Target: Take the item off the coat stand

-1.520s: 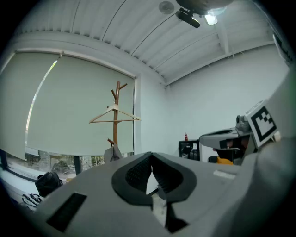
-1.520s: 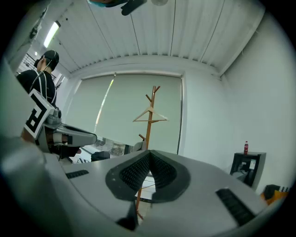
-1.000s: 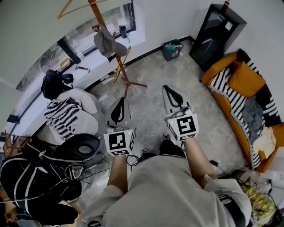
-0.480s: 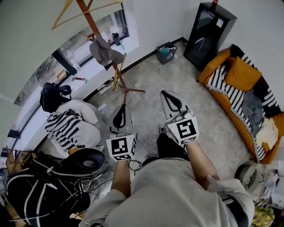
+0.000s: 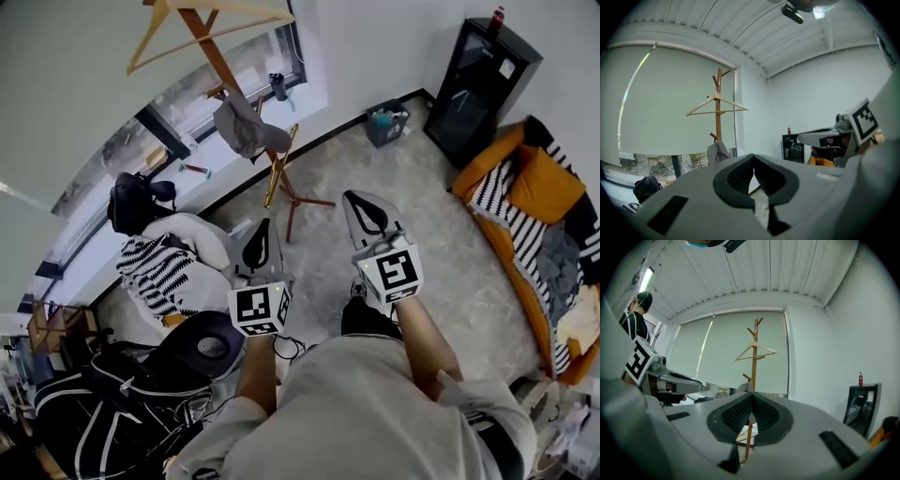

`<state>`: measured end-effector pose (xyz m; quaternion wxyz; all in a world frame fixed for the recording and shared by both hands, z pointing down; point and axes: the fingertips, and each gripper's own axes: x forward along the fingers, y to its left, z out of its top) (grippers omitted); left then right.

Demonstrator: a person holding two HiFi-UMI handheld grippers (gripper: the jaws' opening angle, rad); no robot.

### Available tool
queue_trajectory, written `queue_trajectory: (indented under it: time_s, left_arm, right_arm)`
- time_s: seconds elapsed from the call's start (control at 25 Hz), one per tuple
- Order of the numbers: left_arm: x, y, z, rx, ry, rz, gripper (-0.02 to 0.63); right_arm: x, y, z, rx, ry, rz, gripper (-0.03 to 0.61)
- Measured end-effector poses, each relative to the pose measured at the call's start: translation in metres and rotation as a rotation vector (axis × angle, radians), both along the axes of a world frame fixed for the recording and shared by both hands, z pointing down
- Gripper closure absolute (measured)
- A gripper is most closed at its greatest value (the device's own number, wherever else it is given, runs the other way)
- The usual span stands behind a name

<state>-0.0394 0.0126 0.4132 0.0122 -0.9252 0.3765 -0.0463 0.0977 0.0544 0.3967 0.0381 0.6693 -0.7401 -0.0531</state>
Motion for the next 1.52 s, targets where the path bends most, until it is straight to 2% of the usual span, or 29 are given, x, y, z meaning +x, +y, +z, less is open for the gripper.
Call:
queue_trajectory:
  time_s: [0.44, 0.64, 0.76, 1.04, 1.24, 1.52]
  left_arm:
    - [0.058, -0.084, 0.019, -0.069, -0.046, -0.07, 0.603]
    - [0.066, -0.106, 0.035, -0.104, -0.057, -0.139, 0.603]
    - [0.066, -0.115, 0.038, -0.107, -0.074, -0.161, 0.603]
    - [0.051, -0.143, 0.049, -0.14, -0.074, -0.216, 0.603]
    - [0.04, -0.173, 0.049, -0.126, -0.047, -0.24, 0.603]
    - [0.002, -0.212, 0.045, -0.12, -0.019, -0.275, 0.603]
  right_arm:
    - [0.067, -0.086, 0.012, -0.072, -0.022, -0.069, 0.574]
    - [0.078, -0.109, 0.029, -0.107, -0.001, -0.145, 0.574]
    - [0.082, -0.123, 0.038, -0.127, -0.027, -0.166, 0.574]
    - [0.069, -0.16, 0.052, -0.168, -0.034, -0.215, 0.574]
    - [0.056, -0.19, 0.056, -0.186, -0.001, -0.242, 0.574]
    - [0.014, -0.24, 0.045, -0.19, 0.057, -0.315, 0.574]
